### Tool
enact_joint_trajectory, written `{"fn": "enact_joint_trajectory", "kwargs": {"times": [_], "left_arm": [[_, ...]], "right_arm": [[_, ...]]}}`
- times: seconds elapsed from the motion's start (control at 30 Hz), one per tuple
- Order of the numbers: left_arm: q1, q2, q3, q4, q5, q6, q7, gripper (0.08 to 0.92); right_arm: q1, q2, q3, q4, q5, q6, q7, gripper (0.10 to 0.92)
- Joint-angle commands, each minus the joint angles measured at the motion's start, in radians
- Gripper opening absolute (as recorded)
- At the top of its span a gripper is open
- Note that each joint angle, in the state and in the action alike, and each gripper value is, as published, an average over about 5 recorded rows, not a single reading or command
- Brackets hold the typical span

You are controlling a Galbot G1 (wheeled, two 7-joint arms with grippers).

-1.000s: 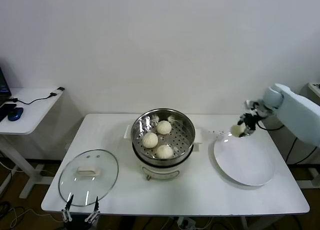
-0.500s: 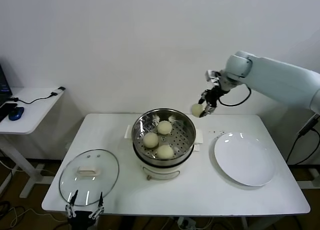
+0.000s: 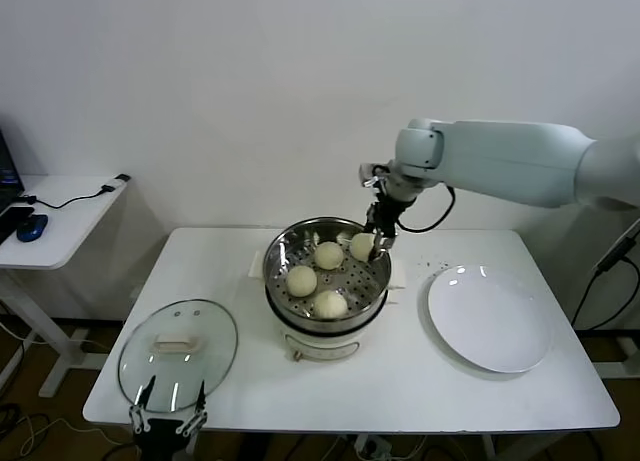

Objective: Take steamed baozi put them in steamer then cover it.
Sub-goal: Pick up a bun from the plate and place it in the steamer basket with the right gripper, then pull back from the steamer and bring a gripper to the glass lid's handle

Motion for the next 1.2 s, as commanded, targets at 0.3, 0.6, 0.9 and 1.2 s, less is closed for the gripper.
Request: {"fn": "enact_joint_trajectory", "kwargs": {"times": [0.3, 0.6, 0.9, 1.2], "left_arm": [[-0.01, 0.003, -0.004, 0.007, -0.005, 0.0, 0.0, 0.823], [-0.019, 0.007, -0.003, 0.021, -0.004, 0.005, 0.0, 0.823], [-0.032, 0.005, -0.001, 0.022, 0.0, 0.014, 0.001, 0.823], [-0.032, -0.003, 0.002, 0.011, 0.036, 0.031, 0.0, 0.823]], "right_arm": [[-0.097, 0.13, -0.079, -0.065, 0.057, -0.028, 0.066, 0.602], [-0.146, 0.123, -0.065, -0.079, 0.038, -0.035, 0.087, 0.64], [-0.128, 0.105, -0.041, -0.08, 0.035, -0.042, 0.069, 0.818], [-0.078, 0.0, 0.051, -0.039, 0.064, 0.003, 0.04, 0.823]]}}
